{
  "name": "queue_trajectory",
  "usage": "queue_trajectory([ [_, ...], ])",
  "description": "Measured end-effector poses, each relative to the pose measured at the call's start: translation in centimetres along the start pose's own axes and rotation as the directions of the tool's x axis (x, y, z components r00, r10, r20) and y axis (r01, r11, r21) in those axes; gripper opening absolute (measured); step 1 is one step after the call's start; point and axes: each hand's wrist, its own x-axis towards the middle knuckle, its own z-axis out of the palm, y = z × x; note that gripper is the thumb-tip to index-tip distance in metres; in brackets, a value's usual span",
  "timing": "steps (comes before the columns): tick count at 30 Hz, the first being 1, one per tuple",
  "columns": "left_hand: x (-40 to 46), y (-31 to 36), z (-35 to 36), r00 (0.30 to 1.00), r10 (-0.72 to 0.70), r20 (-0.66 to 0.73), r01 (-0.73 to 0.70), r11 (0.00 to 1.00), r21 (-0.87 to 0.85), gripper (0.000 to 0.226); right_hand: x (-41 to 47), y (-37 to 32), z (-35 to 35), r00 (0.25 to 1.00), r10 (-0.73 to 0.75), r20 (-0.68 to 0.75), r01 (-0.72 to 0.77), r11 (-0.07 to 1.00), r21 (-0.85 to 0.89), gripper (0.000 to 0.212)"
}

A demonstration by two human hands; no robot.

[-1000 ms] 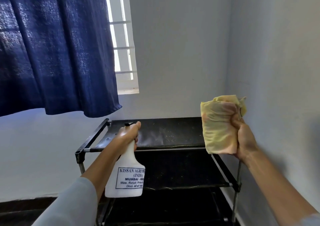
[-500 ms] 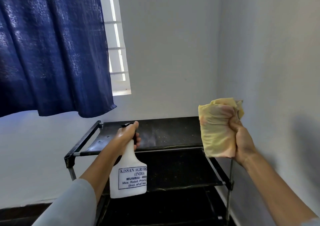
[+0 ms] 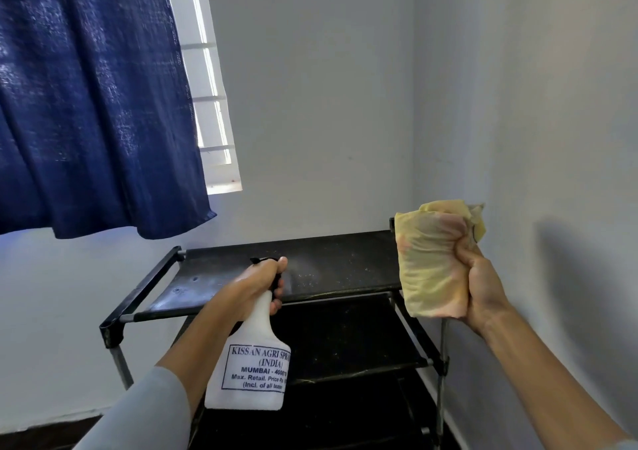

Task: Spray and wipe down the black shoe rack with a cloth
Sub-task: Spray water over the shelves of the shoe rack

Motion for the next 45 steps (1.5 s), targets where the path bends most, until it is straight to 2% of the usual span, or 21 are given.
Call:
queue_trajectory([
  [8, -0.2, -0.2, 1.4, 0.998, -0.037, 0.042, 0.035, 0.999, 0.034, 0.041, -0.9, -1.1, -1.0, 0.999, -0.020, -0.031, 0.020, 1.000, -0.005, 0.025],
  [14, -0.8, 0.7, 3.8, 0.998, 0.007, 0.062, -0.007, 1.000, -0.002, 0.039, -1.4, -1.8, -1.4, 0.999, -0.019, -0.030, 0.020, 1.000, 0.021, 0.025],
  [19, -1.1, 2.1, 5.3, 0.991, 0.020, 0.131, -0.014, 0.999, -0.041, 0.037, -1.6, -2.7, -1.8, 0.998, -0.042, -0.042, 0.042, 0.999, 0.018, 0.025],
  [22, -0.8, 2.5, 6.2, 0.993, 0.032, 0.118, -0.026, 0.998, -0.051, 0.030, -1.4, -3.0, -2.2, 0.997, -0.042, -0.058, 0.043, 0.999, 0.005, 0.024],
  [29, 0.0, 3.4, 7.6, 0.993, 0.037, 0.114, -0.034, 0.999, -0.033, 0.033, -0.9, -3.2, -2.8, 0.995, -0.053, -0.081, 0.054, 0.998, 0.017, 0.023],
  [33, 0.8, 4.0, 8.1, 0.992, 0.057, 0.115, -0.047, 0.995, -0.085, 0.030, -0.5, -2.9, -2.9, 0.995, -0.044, -0.088, 0.046, 0.999, 0.017, 0.024],
  [36, 0.9, 4.5, 8.7, 0.990, 0.051, 0.134, -0.044, 0.998, -0.053, 0.031, -0.3, -2.6, -3.0, 0.995, -0.041, -0.088, 0.041, 0.999, 0.002, 0.023],
  [40, 0.8, 4.5, 9.4, 0.967, 0.026, 0.252, -0.026, 1.000, -0.005, 0.039, -0.1, -2.5, -3.2, 0.995, -0.041, -0.096, 0.041, 0.999, -0.003, 0.023],
  [45, 0.6, 3.7, 10.0, 0.976, 0.044, 0.213, -0.044, 0.999, -0.006, 0.033, -0.2, -2.5, -3.3, 0.993, -0.045, -0.109, 0.047, 0.999, 0.011, 0.025],
])
